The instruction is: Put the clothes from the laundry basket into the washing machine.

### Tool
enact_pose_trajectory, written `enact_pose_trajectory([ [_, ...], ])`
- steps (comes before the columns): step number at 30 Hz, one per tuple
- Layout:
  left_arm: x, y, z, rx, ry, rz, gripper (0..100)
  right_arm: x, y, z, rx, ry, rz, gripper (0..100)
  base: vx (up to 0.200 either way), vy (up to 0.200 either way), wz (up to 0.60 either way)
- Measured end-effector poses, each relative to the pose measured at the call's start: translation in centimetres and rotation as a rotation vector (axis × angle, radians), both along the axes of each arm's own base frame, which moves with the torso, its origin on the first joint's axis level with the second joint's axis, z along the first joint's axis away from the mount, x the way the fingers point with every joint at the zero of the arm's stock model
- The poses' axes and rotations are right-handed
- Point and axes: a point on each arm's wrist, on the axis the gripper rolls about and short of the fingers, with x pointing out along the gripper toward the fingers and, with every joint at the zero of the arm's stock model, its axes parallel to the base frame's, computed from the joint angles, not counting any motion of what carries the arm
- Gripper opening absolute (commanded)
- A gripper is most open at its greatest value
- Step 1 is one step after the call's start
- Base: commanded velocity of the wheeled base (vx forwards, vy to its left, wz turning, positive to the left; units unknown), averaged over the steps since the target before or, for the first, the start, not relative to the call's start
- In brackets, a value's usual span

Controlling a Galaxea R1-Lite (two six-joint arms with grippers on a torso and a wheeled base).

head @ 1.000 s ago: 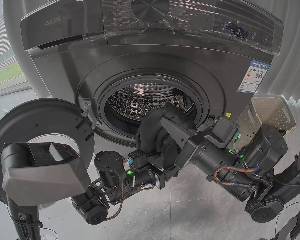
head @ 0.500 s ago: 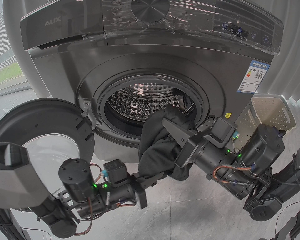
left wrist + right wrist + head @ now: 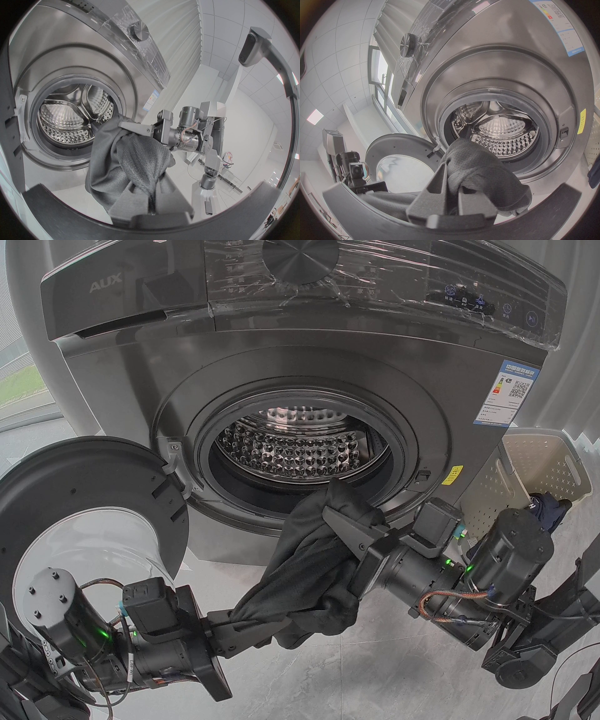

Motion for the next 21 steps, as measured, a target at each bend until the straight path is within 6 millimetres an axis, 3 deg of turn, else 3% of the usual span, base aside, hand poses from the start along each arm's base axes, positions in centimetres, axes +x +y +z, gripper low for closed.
enact_pose_trajectory([
  [9,1.0,0.5,1.6,-0.053,-0.058,0.040,0,0.0,-0.2,-0.9,-0.023,0.025,-0.012,100,0.000,0.000,0.00],
  [21,3.0,1.3,3.4,-0.144,-0.058,0.117,0,-0.8,-2.4,-2.2,-0.078,0.075,-0.045,100,0.000,0.000,0.00],
])
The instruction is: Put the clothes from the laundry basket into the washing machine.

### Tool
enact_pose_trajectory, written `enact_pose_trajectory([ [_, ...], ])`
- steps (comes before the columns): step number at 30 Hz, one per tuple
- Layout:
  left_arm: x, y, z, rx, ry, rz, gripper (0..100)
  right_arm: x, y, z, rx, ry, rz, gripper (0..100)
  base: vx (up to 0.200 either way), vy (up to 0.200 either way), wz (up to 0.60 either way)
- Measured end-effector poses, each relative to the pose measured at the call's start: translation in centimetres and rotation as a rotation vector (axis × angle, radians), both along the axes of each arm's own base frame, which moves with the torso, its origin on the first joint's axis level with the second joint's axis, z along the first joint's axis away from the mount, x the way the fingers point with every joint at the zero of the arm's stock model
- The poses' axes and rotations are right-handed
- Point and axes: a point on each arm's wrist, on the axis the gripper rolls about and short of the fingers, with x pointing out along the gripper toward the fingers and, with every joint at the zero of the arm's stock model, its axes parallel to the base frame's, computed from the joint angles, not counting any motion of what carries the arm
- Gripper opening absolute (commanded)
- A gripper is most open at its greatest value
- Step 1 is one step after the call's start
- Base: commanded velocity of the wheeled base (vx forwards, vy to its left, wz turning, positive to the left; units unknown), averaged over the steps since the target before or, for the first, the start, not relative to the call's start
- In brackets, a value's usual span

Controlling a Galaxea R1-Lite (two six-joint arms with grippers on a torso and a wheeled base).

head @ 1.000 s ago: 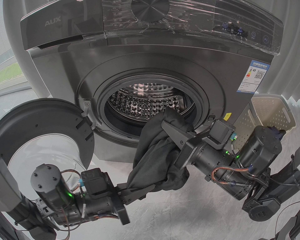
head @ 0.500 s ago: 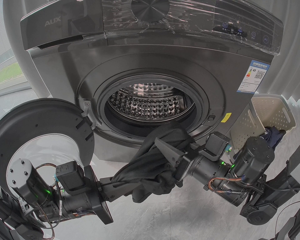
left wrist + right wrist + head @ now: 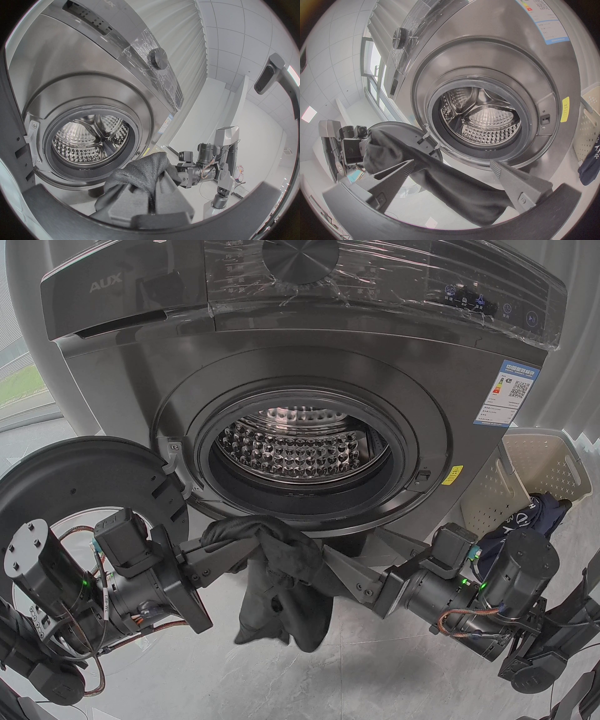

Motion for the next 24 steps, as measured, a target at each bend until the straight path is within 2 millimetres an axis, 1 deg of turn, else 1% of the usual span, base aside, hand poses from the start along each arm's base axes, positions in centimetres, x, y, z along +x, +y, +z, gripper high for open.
enact_pose_trajectory([
  [6,0.4,0.0,0.3,-0.011,-0.010,0.012,0,-0.4,-0.5,-0.3,-0.013,0.011,-0.002,100,0.000,0.000,0.00],
  [13,0.9,-0.3,1.3,-0.039,-0.043,0.041,0,-0.8,-0.9,-0.9,-0.041,0.030,0.003,100,0.000,0.000,0.00],
  [19,1.7,-0.7,2.5,-0.096,-0.070,0.137,0,-1.1,-0.7,-1.1,-0.051,0.034,0.025,100,0.000,0.000,0.00],
  [24,2.6,-1.2,3.4,-0.139,-0.087,0.208,0,-1.0,0.1,-2.1,-0.073,0.052,0.049,100,0.000,0.000,0.00],
])
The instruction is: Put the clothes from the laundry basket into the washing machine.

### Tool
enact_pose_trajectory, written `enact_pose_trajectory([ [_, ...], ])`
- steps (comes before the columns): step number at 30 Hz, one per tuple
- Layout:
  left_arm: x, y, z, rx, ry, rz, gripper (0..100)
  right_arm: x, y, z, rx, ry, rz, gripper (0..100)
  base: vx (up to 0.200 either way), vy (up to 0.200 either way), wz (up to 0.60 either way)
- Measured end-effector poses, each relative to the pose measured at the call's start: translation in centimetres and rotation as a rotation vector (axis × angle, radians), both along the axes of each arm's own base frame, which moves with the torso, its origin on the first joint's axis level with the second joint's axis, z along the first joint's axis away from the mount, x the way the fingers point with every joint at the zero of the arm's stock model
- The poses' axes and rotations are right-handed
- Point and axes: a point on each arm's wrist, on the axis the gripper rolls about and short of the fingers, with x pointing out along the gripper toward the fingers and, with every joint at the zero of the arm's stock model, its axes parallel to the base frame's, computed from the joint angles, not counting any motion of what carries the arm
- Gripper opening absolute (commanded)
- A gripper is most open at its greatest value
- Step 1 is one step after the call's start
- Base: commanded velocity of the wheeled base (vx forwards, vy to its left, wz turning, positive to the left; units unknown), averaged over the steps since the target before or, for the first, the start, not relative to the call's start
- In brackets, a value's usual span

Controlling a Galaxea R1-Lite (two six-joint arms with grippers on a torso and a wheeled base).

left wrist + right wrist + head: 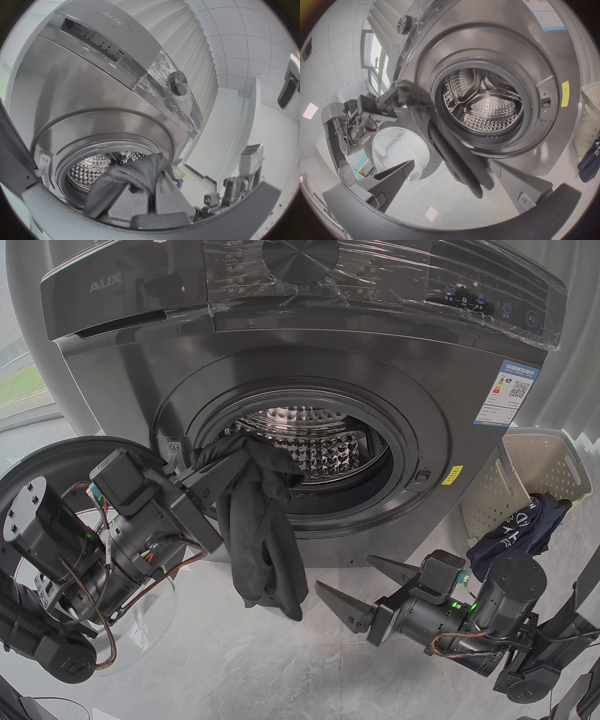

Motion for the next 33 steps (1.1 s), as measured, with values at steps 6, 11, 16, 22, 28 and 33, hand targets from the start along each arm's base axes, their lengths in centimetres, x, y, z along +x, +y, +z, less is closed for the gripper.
enact_pose_trajectory([
  [6,0.9,-0.7,0.8,-0.033,-0.023,0.033,0,0.4,1.8,-1.4,-0.010,0.005,0.043,100,0.000,0.000,0.00],
  [11,1.5,-1.1,1.3,-0.049,-0.037,0.042,0,0.8,3.4,-2.4,-0.017,0.008,0.066,100,0.000,0.000,0.00],
  [16,1.7,-1.2,1.2,-0.048,-0.036,0.042,0,1.4,4.4,-3.4,-0.028,0.017,0.073,100,0.000,0.000,0.00],
  [22,1.6,-1.3,1.3,-0.049,-0.040,0.037,0,2.6,5.5,-4.5,-0.031,0.021,0.090,100,0.000,0.000,0.00],
  [28,1.5,-1.4,1.4,-0.051,-0.043,0.033,0,3.9,6.7,-5.5,-0.030,0.021,0.099,100,0.000,0.000,0.00],
  [33,1.4,-1.4,1.5,-0.052,-0.045,0.029,0,5.4,7.6,-6.2,-0.019,0.013,0.101,100,0.000,0.000,0.00],
])
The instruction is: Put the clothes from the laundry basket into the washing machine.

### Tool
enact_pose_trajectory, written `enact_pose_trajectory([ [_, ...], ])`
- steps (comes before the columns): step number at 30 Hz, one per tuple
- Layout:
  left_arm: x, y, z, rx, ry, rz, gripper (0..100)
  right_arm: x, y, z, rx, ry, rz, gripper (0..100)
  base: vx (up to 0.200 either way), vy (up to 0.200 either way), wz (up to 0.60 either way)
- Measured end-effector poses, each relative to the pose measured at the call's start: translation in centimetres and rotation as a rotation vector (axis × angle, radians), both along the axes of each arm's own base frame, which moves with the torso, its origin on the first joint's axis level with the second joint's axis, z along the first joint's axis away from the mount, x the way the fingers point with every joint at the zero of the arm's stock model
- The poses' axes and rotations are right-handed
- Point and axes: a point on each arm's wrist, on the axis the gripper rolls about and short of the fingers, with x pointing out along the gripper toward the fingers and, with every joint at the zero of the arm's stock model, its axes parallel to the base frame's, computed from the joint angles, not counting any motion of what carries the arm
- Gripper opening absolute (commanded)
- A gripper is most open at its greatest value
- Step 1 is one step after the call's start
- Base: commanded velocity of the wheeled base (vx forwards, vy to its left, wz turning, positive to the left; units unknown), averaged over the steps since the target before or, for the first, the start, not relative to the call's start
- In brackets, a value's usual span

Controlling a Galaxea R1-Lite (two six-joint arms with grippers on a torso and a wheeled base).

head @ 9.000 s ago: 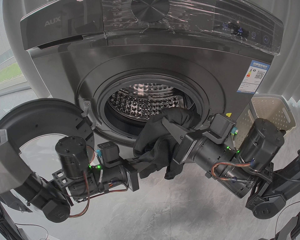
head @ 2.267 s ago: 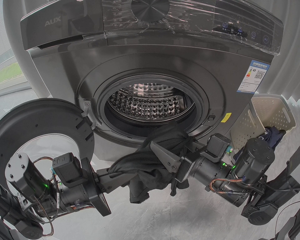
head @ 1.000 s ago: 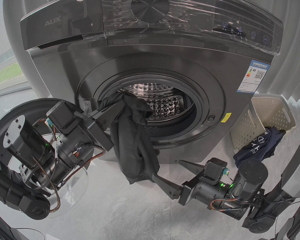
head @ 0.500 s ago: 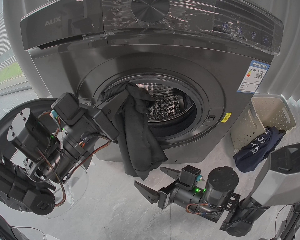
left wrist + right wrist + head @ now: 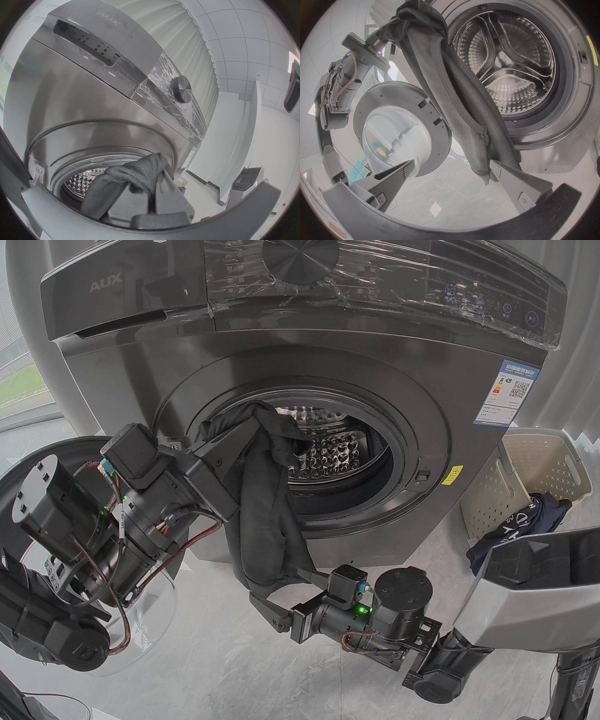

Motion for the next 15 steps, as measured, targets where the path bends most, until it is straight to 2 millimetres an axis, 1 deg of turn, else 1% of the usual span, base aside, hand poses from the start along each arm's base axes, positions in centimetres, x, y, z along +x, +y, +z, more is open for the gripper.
enact_pose_trajectory([
  [6,-0.1,0.0,0.1,-0.002,-0.002,0.000,0,2.0,0.9,-0.9,0.013,-0.011,-0.007,100,0.000,0.000,0.00],
  [9,-0.1,0.1,0.1,-0.002,-0.003,0.000,0,3.4,1.2,-1.3,0.023,-0.022,-0.024,100,0.000,0.000,0.00],
  [15,0.0,0.1,0.1,-0.003,-0.002,0.001,0,6.0,0.9,-2.2,0.029,-0.040,-0.062,100,0.000,0.000,0.00],
])
